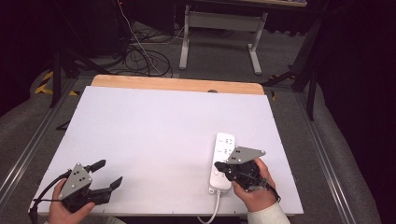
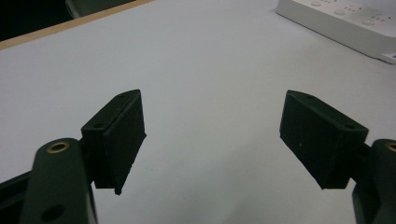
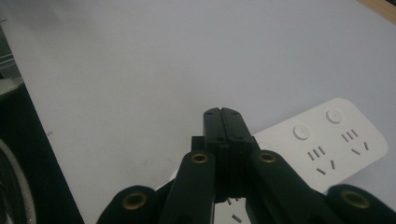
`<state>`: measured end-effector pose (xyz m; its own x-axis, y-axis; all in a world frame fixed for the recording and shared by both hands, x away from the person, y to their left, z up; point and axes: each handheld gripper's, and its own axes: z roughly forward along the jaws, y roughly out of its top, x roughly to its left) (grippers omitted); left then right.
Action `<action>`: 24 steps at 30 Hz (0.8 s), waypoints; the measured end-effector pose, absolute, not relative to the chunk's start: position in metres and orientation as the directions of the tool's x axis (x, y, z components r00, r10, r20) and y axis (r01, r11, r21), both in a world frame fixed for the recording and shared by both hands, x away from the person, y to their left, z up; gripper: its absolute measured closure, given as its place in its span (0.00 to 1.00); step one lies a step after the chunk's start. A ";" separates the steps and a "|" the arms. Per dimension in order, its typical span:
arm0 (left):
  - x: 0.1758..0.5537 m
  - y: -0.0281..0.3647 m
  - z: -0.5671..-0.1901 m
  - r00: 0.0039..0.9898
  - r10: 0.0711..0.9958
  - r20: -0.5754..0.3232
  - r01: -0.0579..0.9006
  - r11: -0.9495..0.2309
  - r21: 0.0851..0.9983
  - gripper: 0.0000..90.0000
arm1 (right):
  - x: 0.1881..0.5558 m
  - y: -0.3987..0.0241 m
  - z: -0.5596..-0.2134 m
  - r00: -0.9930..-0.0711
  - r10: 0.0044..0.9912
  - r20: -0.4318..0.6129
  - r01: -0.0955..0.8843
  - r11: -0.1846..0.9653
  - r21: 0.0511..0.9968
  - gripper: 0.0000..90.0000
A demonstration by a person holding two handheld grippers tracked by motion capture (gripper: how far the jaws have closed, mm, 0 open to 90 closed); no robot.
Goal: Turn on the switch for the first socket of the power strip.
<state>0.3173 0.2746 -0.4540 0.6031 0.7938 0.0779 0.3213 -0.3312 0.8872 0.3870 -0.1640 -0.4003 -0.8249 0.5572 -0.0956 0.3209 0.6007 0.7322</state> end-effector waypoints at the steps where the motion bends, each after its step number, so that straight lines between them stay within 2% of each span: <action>1: 0.317 0.275 -0.454 0.603 0.794 0.077 0.322 -0.331 0.887 0.26 | 0.387 -0.164 -0.400 -0.826 0.555 -0.095 0.318 0.599 0.735 1.00; 5: 0.317 0.275 -0.454 0.602 0.795 0.078 0.321 -0.331 0.887 0.26 | 0.386 -0.165 -0.399 -0.832 0.546 -0.101 0.303 0.599 0.741 0.98; 7: 0.317 0.275 -0.454 0.602 0.794 0.079 0.321 -0.331 0.887 0.26 | 0.386 -0.167 -0.398 -0.832 0.545 -0.103 0.292 0.587 0.755 0.81; 8: 0.317 0.275 -0.454 0.603 0.794 0.078 0.322 -0.331 0.887 0.26 | 0.386 -0.167 -0.398 -0.832 0.545 -0.103 0.292 0.587 0.755 0.81; 11: 0.316 0.275 -0.454 0.602 0.794 0.078 0.321 -0.330 0.888 0.26 | 0.386 -0.170 -0.397 -0.832 0.544 -0.110 0.269 0.569 0.777 0.66; 16: 0.316 0.274 -0.454 0.601 0.796 0.075 0.321 -0.326 0.889 0.26 | 0.384 -0.174 -0.394 -0.819 0.555 -0.143 0.224 0.540 0.811 0.48; 19: 0.316 0.275 -0.454 0.601 0.795 0.075 0.322 -0.327 0.888 0.26 | 0.385 -0.179 -0.392 -0.814 0.569 -0.118 0.233 0.505 0.831 0.39; 24: 0.316 0.275 -0.454 0.603 0.794 0.082 0.316 -0.332 0.889 0.26 | 0.384 -0.192 -0.388 -0.812 0.579 -0.076 0.236 0.443 0.865 0.31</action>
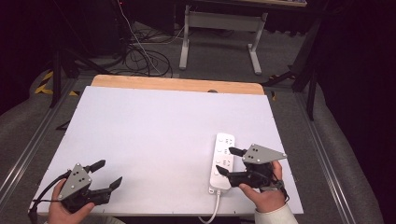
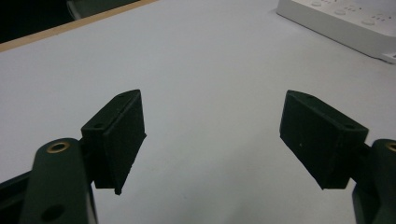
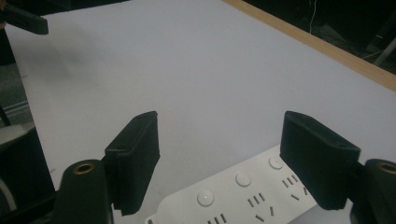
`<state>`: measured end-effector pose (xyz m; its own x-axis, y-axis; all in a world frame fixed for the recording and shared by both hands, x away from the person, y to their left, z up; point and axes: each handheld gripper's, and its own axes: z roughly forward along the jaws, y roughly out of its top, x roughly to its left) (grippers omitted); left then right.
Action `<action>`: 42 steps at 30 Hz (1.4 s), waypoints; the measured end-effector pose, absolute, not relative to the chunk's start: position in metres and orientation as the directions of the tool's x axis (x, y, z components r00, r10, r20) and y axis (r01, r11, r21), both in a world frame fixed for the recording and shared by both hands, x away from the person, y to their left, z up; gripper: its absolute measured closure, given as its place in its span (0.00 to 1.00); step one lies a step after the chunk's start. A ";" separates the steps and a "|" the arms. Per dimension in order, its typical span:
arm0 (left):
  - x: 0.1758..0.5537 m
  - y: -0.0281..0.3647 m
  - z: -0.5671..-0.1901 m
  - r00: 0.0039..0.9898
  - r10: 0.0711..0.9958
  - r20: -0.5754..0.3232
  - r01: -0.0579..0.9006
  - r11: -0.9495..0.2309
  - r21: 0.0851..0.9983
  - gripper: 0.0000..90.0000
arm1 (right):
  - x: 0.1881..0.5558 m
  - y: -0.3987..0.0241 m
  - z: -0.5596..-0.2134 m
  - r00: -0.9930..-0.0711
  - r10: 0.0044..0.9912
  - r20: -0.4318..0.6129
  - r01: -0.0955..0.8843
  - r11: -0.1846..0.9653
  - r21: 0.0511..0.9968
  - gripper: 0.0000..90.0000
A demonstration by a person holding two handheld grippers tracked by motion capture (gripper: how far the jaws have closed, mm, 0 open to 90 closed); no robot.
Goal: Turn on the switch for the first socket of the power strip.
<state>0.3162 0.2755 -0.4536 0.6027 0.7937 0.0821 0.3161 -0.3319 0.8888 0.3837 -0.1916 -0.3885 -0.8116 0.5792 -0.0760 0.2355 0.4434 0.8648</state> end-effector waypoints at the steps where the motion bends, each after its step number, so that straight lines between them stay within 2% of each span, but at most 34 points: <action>1: 0.316 0.276 -0.454 0.604 0.793 0.083 0.315 -0.333 0.889 0.26 | 0.383 -0.194 -0.388 -0.810 0.582 -0.073 0.233 0.433 0.871 0.31; 9: 0.316 0.276 -0.453 0.601 0.795 0.081 0.314 -0.329 0.890 0.26 | 0.381 -0.214 -0.389 -0.800 0.598 -0.053 0.228 0.385 0.894 0.24; 17: 0.315 0.276 -0.453 0.607 0.790 0.083 0.309 -0.331 0.892 0.25 | 0.380 -0.239 -0.411 -0.768 0.639 -0.034 0.272 0.374 0.886 0.23; 42: 0.313 0.279 -0.453 0.627 0.775 0.075 0.294 -0.325 0.899 0.19 | 0.377 -0.272 -0.458 -0.777 0.628 0.052 0.340 0.349 0.873 0.18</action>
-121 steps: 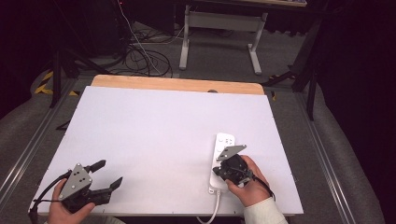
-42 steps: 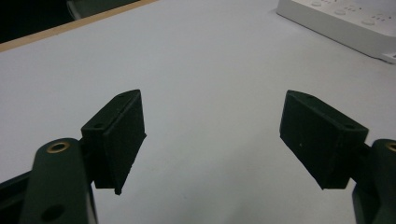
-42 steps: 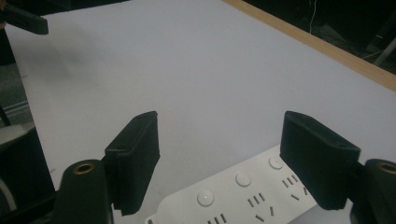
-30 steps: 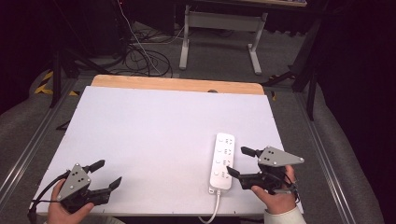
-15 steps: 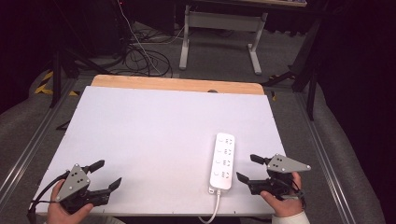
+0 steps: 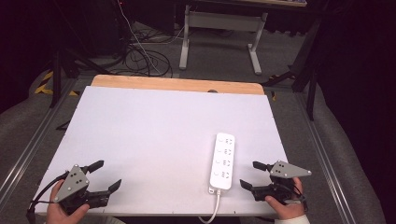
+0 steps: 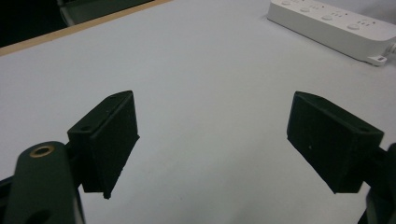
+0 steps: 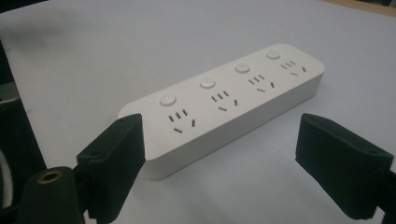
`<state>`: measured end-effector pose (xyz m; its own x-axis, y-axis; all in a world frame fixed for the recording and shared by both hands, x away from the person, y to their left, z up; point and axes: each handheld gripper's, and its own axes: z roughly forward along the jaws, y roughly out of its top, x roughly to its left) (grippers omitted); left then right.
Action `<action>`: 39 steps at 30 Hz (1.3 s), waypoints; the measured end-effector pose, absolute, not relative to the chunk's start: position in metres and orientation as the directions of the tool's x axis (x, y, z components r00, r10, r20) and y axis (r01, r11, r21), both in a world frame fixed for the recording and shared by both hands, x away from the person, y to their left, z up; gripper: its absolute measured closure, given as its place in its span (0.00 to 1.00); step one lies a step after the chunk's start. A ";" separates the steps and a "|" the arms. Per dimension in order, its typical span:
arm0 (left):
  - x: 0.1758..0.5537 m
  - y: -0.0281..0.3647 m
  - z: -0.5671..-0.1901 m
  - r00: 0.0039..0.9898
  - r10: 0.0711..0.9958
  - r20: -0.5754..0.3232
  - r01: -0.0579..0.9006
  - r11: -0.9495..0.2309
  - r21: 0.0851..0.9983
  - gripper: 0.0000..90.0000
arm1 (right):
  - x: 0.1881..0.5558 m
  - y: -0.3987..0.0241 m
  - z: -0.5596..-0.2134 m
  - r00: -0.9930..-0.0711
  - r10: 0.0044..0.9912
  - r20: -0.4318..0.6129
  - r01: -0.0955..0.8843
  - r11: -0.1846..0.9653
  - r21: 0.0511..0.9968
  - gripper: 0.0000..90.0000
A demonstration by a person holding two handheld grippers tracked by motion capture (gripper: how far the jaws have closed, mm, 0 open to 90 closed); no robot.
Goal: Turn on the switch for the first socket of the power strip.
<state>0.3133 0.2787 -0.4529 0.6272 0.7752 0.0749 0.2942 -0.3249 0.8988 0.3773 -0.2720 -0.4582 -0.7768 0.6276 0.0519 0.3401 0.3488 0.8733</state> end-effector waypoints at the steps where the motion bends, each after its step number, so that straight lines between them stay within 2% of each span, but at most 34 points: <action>1: 0.313 0.279 -0.453 0.630 0.773 0.075 0.295 -0.328 0.897 0.19 | 0.377 -0.273 -0.460 -0.777 0.627 0.056 0.345 0.349 0.871 0.18; 10: 0.314 0.278 -0.456 0.617 0.785 0.057 0.328 -0.322 0.888 0.18 | 0.378 -0.278 -0.477 -0.757 0.646 0.098 0.391 0.329 0.860 0.15; 17: 0.315 0.277 -0.457 0.628 0.774 0.077 0.329 -0.353 0.876 0.18 | 0.378 -0.279 -0.487 -0.760 0.640 0.116 0.417 0.343 0.842 0.15; 27: 0.315 0.279 -0.456 0.627 0.776 0.060 0.324 -0.330 0.887 0.18 | 0.375 -0.278 -0.482 -0.756 0.653 0.048 0.369 0.364 0.855 0.15; 39: 0.314 0.281 -0.455 0.625 0.777 0.075 0.308 -0.333 0.891 0.18 | 0.374 -0.279 -0.480 -0.759 0.649 0.054 0.363 0.353 0.862 0.15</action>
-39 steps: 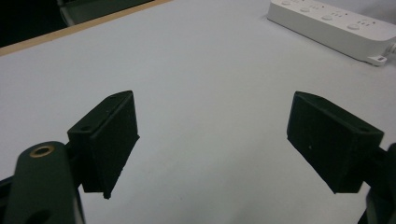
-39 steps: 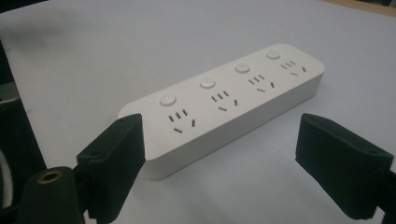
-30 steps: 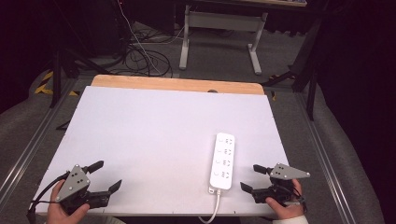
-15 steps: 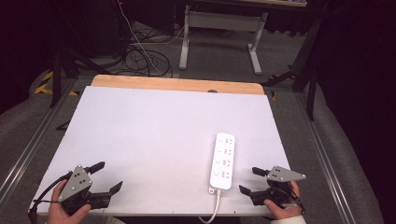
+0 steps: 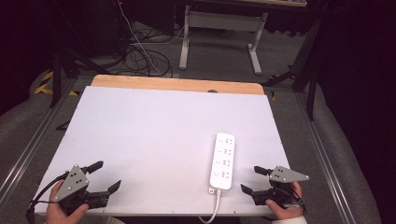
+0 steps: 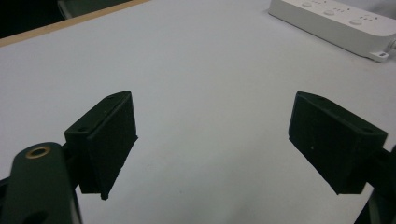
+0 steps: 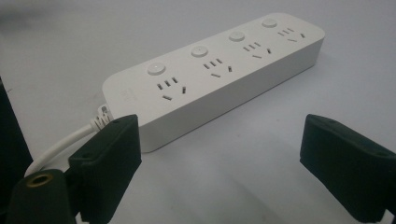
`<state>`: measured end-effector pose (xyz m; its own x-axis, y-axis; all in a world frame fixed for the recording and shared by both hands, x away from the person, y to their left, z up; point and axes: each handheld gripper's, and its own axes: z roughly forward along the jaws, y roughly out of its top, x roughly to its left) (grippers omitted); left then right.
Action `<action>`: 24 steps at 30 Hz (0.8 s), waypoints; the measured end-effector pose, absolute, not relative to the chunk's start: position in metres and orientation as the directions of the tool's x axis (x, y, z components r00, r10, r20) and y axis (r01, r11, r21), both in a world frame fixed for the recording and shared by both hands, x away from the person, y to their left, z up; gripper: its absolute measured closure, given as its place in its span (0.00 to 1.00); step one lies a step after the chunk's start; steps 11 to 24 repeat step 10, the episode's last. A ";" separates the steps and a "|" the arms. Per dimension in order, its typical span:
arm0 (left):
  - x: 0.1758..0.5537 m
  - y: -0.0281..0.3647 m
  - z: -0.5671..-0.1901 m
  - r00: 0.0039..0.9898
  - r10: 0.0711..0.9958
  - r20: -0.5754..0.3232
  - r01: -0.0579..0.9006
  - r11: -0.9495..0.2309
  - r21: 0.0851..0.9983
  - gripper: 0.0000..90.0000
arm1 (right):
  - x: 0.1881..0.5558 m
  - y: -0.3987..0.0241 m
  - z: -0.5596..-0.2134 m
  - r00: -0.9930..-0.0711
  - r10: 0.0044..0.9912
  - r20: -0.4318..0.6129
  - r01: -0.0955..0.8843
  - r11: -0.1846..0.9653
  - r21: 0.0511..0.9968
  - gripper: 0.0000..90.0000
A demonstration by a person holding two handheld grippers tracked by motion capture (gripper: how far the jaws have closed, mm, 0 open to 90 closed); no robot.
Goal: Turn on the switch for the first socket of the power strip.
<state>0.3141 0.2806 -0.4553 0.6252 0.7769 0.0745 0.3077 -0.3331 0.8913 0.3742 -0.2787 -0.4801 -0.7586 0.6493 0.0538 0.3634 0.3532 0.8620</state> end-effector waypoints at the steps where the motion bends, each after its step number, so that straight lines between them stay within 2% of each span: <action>1: 0.314 0.280 -0.455 0.623 0.778 0.074 0.309 -0.332 0.891 0.18 | 0.374 -0.279 -0.480 -0.759 0.649 0.054 0.364 0.354 0.862 0.15; 7: 0.313 0.280 -0.455 0.611 0.785 0.105 0.302 -0.353 0.885 0.20 | 0.374 -0.279 -0.479 -0.755 0.654 0.053 0.359 0.344 0.868 0.15; 24: 0.313 0.281 -0.455 0.621 0.778 0.101 0.298 -0.353 0.887 0.20 | 0.374 -0.280 -0.479 -0.754 0.655 0.051 0.357 0.343 0.869 0.15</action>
